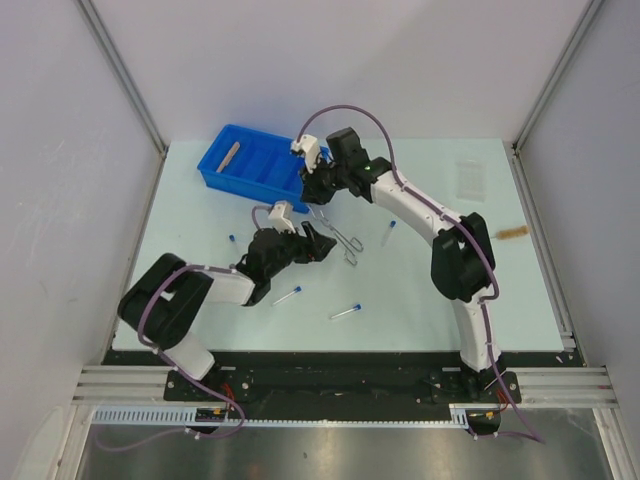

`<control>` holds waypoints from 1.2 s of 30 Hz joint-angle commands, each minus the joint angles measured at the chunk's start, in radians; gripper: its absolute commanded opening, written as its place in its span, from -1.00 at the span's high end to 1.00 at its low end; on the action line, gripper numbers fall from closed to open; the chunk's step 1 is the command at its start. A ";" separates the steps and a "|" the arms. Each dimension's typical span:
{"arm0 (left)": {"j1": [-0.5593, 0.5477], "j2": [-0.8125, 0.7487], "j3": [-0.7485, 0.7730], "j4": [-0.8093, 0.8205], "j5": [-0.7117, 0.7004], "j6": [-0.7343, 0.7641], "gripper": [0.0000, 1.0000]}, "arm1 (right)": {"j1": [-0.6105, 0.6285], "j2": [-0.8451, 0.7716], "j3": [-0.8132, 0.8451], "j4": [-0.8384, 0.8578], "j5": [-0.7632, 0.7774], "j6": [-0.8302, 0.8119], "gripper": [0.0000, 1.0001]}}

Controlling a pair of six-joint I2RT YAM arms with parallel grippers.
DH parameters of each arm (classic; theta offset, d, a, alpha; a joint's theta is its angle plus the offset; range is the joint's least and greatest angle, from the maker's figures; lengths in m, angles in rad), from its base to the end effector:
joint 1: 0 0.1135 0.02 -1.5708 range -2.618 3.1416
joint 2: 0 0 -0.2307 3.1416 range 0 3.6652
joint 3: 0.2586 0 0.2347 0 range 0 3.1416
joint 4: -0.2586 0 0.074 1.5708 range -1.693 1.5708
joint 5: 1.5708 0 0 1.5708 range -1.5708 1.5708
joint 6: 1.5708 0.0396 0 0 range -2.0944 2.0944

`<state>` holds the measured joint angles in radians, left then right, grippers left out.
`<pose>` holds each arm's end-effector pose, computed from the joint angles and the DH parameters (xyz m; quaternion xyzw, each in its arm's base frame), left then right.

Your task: Organize the chemistry lab equipment

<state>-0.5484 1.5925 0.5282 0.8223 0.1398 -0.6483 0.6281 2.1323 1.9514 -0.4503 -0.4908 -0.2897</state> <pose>0.2510 -0.1598 0.1477 0.0038 0.7865 -0.3919 0.4772 0.3651 0.2882 0.2627 -0.4817 0.7267 0.2875 0.3964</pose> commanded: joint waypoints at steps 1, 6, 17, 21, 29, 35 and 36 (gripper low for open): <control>-0.059 0.098 0.058 0.207 -0.111 -0.076 -0.58 | -0.027 -0.092 -0.017 0.078 -0.040 0.061 0.90; -0.105 0.178 0.114 0.201 -0.202 -0.091 -0.41 | -0.051 -0.117 -0.042 0.102 -0.052 0.107 0.91; -0.154 0.228 0.280 -0.040 -0.283 -0.068 0.49 | -0.103 -0.198 -0.135 0.165 -0.025 0.187 0.95; -0.154 0.202 0.286 -0.060 -0.230 -0.022 0.95 | -0.129 -0.233 -0.167 0.185 -0.025 0.215 0.94; -0.090 0.084 0.323 -0.110 0.067 0.042 1.00 | -0.205 -0.345 -0.197 0.161 -0.190 0.257 0.40; -0.018 -0.037 0.366 -0.259 0.452 0.065 1.00 | -0.306 -0.462 -0.186 0.000 -0.443 0.190 -0.72; -0.015 -0.076 0.368 -0.311 0.481 0.088 1.00 | -0.314 -0.474 -0.184 -0.040 -0.463 0.135 -0.78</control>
<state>-0.5911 1.6524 0.8402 0.6136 0.3450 -0.6205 0.3614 1.7702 1.7321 -0.3775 -0.7605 -0.0631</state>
